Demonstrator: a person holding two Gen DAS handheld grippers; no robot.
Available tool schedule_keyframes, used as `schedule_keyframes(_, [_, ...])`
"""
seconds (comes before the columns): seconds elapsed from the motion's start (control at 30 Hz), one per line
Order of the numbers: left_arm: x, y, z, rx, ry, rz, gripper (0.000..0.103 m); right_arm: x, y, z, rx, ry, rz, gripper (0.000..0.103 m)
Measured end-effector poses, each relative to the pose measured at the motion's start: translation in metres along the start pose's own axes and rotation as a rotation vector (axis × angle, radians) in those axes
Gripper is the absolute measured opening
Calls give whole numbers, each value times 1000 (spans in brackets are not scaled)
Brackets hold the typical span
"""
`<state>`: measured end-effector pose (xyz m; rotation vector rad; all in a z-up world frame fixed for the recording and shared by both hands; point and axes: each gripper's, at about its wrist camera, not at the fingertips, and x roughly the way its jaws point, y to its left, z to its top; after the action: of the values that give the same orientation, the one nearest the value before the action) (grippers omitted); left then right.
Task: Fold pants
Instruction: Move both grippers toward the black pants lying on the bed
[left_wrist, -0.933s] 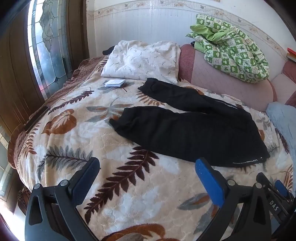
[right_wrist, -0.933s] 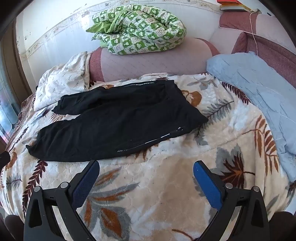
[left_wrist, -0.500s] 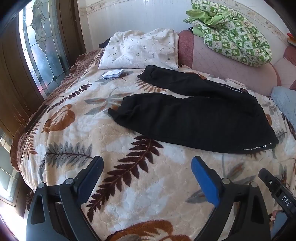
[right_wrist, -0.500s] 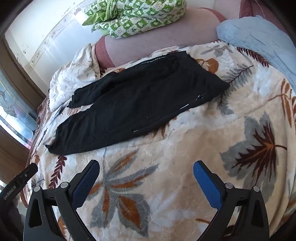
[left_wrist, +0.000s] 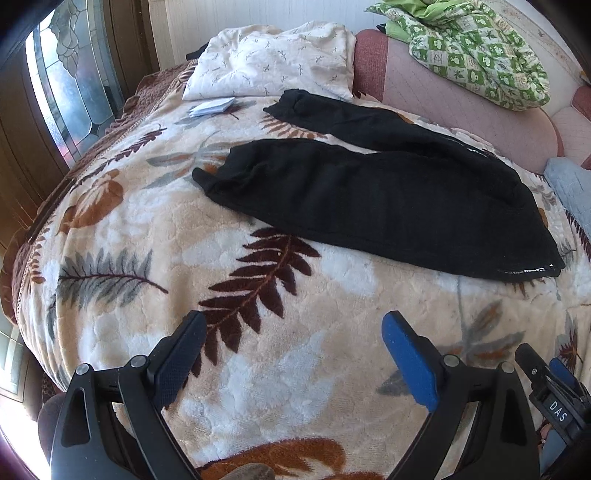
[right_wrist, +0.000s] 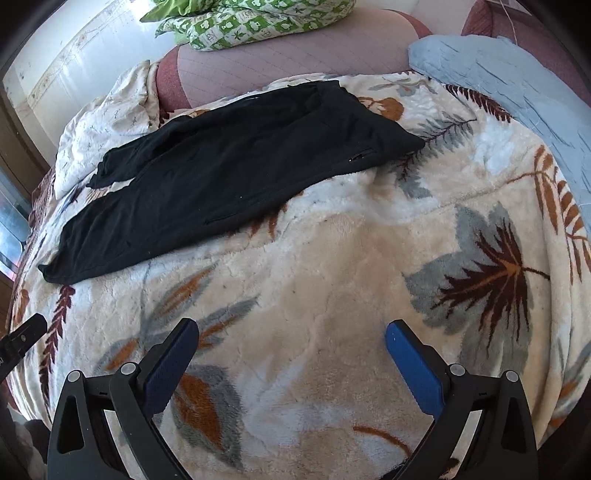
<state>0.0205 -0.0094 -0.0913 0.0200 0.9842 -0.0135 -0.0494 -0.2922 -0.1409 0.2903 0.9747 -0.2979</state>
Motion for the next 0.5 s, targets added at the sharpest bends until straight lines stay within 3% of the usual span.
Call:
schedule_keyframes(0.33, [31, 5, -16, -21, 109, -8, 96, 12, 12, -11, -86, 13, -62, 103])
schedule_keyframes(0.5, [32, 1, -21, 14, 95, 19, 96, 13, 16, -14, -112, 6, -75, 103])
